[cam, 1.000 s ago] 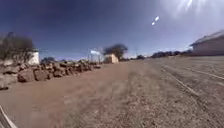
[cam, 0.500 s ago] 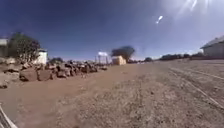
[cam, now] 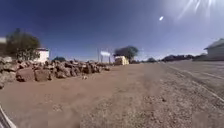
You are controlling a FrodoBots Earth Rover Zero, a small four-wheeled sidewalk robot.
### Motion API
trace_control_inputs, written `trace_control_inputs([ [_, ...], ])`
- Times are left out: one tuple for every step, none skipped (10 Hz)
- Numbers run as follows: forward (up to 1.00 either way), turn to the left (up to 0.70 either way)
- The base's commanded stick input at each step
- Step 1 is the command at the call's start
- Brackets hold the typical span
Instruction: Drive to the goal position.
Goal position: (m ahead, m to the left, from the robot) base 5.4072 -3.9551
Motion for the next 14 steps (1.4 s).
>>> trace_control_inputs([
  [0.7,0.0],
  [0.7,0.0],
  [0.7,0.0],
  [0.7,0.0],
  [0.7,0.0],
  [0.7,0.0],
  [0.7,-0.06],
  [0.7,-0.12],
  [0.7,-0.2],
  [0.7,-0.27],
  [0.7,-0.32],
  [0.7,-0.19],
  [0.7,-0.05],
  [0.7,0.0],
])
